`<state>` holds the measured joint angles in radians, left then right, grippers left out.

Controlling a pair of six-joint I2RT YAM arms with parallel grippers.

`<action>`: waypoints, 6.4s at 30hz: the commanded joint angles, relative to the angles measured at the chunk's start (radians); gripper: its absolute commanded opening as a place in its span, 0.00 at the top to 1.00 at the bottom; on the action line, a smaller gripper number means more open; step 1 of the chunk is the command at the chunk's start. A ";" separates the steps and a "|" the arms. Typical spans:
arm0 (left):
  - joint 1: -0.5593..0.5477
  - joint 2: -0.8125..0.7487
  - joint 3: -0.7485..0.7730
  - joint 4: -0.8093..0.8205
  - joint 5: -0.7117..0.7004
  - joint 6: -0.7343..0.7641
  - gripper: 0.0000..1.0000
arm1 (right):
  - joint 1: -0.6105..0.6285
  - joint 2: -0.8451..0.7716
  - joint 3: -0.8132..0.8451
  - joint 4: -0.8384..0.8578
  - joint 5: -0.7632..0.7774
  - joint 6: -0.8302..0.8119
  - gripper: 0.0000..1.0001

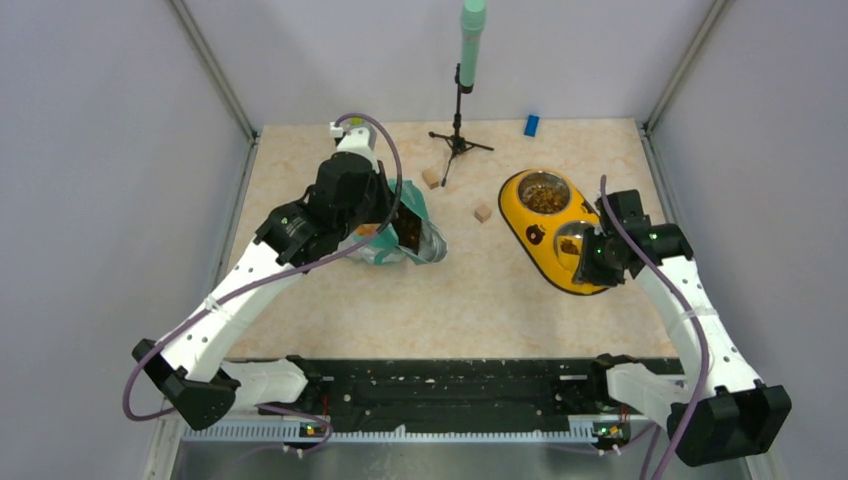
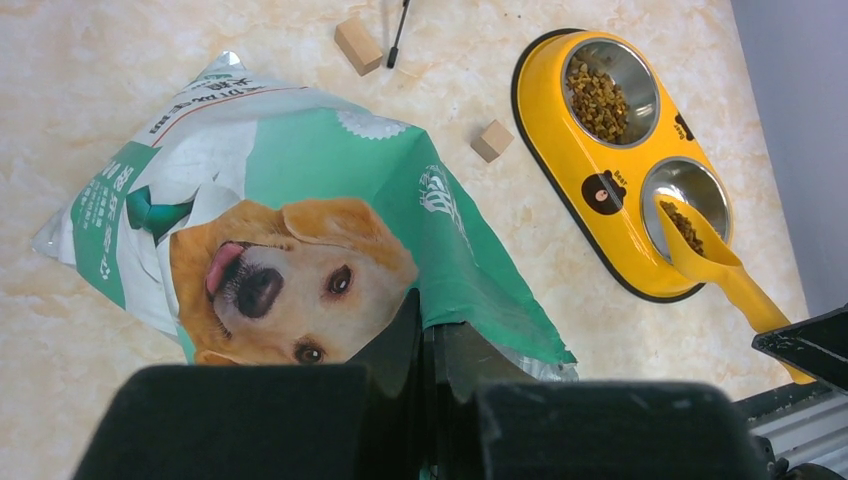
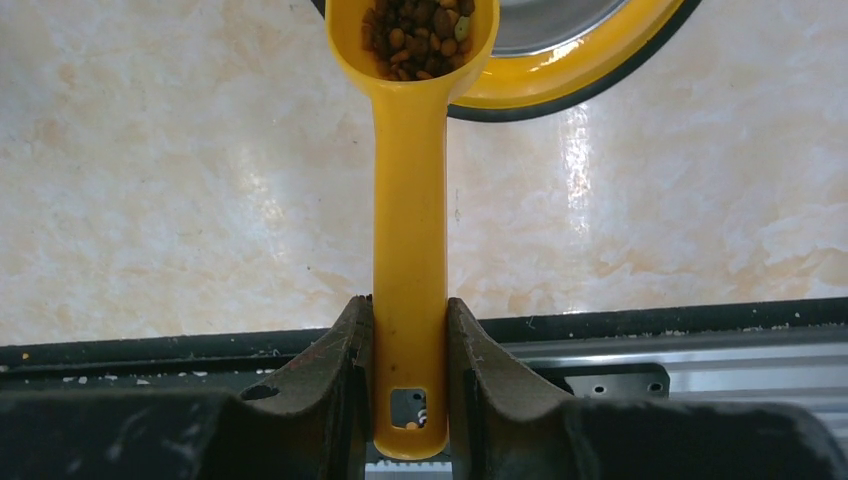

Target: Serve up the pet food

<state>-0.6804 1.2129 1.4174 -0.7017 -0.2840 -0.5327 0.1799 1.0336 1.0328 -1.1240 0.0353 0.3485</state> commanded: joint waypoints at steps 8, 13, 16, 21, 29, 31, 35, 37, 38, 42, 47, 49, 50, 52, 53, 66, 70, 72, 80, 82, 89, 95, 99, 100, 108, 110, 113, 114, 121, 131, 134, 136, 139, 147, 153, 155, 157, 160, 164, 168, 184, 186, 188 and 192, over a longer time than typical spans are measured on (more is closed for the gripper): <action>0.017 -0.045 -0.016 0.072 -0.034 -0.003 1.00 | -0.107 0.113 0.130 -0.139 0.005 -0.022 1.00; 0.017 -0.055 -0.024 0.075 -0.041 -0.004 1.00 | -0.113 0.210 0.227 -0.212 0.044 -0.022 1.00; 0.017 -0.058 -0.030 0.076 -0.041 -0.004 1.00 | -0.115 0.256 0.280 -0.233 0.046 -0.012 1.00; 0.017 -0.055 -0.030 0.076 -0.039 0.006 1.00 | -0.115 0.302 0.330 -0.259 0.052 -0.003 1.00; 0.018 -0.036 -0.015 0.082 -0.038 0.027 1.00 | -0.114 0.316 0.378 -0.327 0.061 0.017 1.00; 0.019 -0.031 -0.014 0.083 -0.037 0.032 1.00 | -0.116 0.314 0.402 -0.348 0.064 0.019 1.00; 0.019 -0.018 -0.008 0.087 -0.036 0.043 1.00 | -0.115 0.288 0.438 -0.380 0.080 0.034 1.00; 0.019 -0.014 -0.007 0.090 -0.034 0.045 1.00 | -0.115 0.269 0.414 -0.379 0.051 0.041 1.00; 0.018 -0.012 -0.008 0.092 -0.033 0.045 1.00 | -0.116 0.264 0.390 -0.377 0.047 0.045 1.00; 0.019 -0.007 -0.011 0.098 -0.027 0.046 1.00 | -0.115 0.218 0.257 -0.340 0.016 0.059 1.00; 0.019 -0.010 -0.016 0.105 -0.032 0.052 1.00 | -0.115 0.207 0.323 -0.378 0.015 0.082 1.00; 0.019 -0.008 -0.017 0.108 -0.030 0.053 1.00 | -0.115 0.201 0.366 -0.378 0.014 0.096 1.00; 0.019 -0.007 -0.017 0.109 -0.029 0.053 1.00 | -0.116 0.199 0.386 -0.376 0.012 0.105 1.00; 0.018 -0.008 -0.016 0.111 -0.029 0.053 1.00 | -0.115 0.198 0.399 -0.375 0.004 0.114 1.00; 0.018 -0.009 -0.017 0.111 -0.027 0.053 1.00 | -0.115 0.195 0.389 -0.372 0.000 0.116 1.00; 0.018 0.006 0.016 0.090 -0.038 0.066 1.00 | -0.115 0.140 0.385 -0.377 -0.073 0.092 1.00; 0.019 0.007 0.019 0.093 -0.021 0.081 1.00 | -0.115 0.124 0.427 -0.346 -0.144 0.017 1.00; 0.019 0.003 0.020 0.091 -0.028 0.094 1.00 | -0.115 0.103 0.430 -0.309 -0.232 -0.033 1.00; 0.019 0.001 0.057 0.090 -0.022 0.152 1.00 | 0.138 0.088 0.503 -0.165 -0.433 -0.059 1.00; 0.019 0.012 0.086 0.063 -0.033 0.155 1.00 | 0.188 0.077 0.514 -0.114 -0.508 -0.058 1.00; 0.019 -0.010 0.094 0.121 -0.044 0.181 1.00 | 0.197 0.065 0.596 -0.099 -0.750 -0.133 1.00; 0.019 0.029 0.154 0.096 -0.068 0.170 1.00 | 0.202 0.059 0.651 -0.103 -0.858 -0.143 1.00; 0.019 0.028 0.142 0.125 -0.058 0.166 1.00 | 0.253 0.064 0.635 -0.084 -0.847 -0.129 1.00; 0.018 0.030 0.141 0.128 -0.054 0.164 1.00 | 0.269 0.070 0.630 -0.082 -0.841 -0.124 1.00; 0.018 -0.001 0.111 0.160 -0.040 0.145 1.00 | 0.373 0.115 0.572 -0.045 -0.762 -0.099 1.00; 0.019 -0.018 0.086 0.170 -0.022 0.141 1.00 | 0.381 0.124 0.549 -0.046 -0.728 -0.099 1.00; 0.018 -0.040 0.054 0.179 0.010 0.132 1.00 | 0.409 0.147 0.520 -0.060 -0.676 -0.098 1.00; 0.018 -0.050 0.036 0.190 0.035 0.131 1.00 | 0.422 0.156 0.514 -0.062 -0.647 -0.091 1.00; 0.019 -0.143 -0.100 0.246 0.134 0.097 1.00 | 0.487 0.233 0.523 -0.072 -0.399 0.024 1.00; -0.002 -0.167 -0.129 0.192 0.213 0.080 1.00 | 0.655 0.406 0.690 -0.124 -0.256 0.252 1.00; -0.022 -0.158 -0.129 0.192 0.208 0.074 1.00 | 0.713 0.456 0.739 -0.117 -0.170 0.272 1.00; -0.029 -0.157 -0.127 0.192 0.207 0.073 1.00 | 0.741 0.489 0.748 -0.111 -0.110 0.272 1.00; -0.032 -0.160 -0.127 0.196 0.204 0.076 1.00 | 0.773 0.530 0.736 -0.069 -0.065 0.267 1.00; -0.034 -0.212 -0.189 0.273 0.216 0.037 1.00 | 0.779 0.662 0.750 -0.020 0.045 0.247 1.00; -0.034 -0.215 -0.191 0.279 0.235 0.005 1.00 | 0.777 0.722 0.662 0.201 0.096 0.242 1.00; -0.033 -0.224 -0.198 0.285 0.240 -0.007 1.00 | 0.766 0.737 0.641 0.268 0.097 0.255 1.00; -0.034 -0.231 -0.202 0.289 0.241 -0.015 1.00 | 0.762 0.733 0.586 0.364 0.132 0.268 1.00; -0.034 -0.238 -0.206 0.280 0.236 -0.026 1.00 | 0.758 0.697 0.450 0.551 0.198 0.271 1.00; -0.033 -0.248 -0.215 0.289 0.233 -0.039 1.00 | 0.758 0.621 0.211 0.898 0.224 0.258 1.00; -0.033 -0.249 -0.204 0.279 0.221 -0.038 1.00 | 0.759 0.546 0.023 1.165 0.208 0.222 1.00; -0.033 -0.236 -0.190 0.160 -0.002 -0.031 1.00 | 0.789 0.319 -0.338 1.551 0.218 0.065 1.00; -0.032 -0.230 -0.184 0.150 -0.038 -0.032 1.00 | 0.794 0.285 -0.366 1.545 0.211 0.063 1.00; -0.032 -0.209 -0.166 0.123 -0.062 -0.030 1.00 | 0.800 0.260 -0.380 1.518 0.202 0.053 1.00; -0.032 -0.163 -0.111 0.074 -0.082 -0.010 1.00 | 0.825 0.223 -0.365 1.415 0.163 -0.001 1.00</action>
<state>-0.7246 1.0657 1.1778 -0.6689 -0.2333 -0.5564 0.9981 1.3136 0.6739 0.3985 0.1207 0.4480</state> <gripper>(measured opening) 0.010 0.254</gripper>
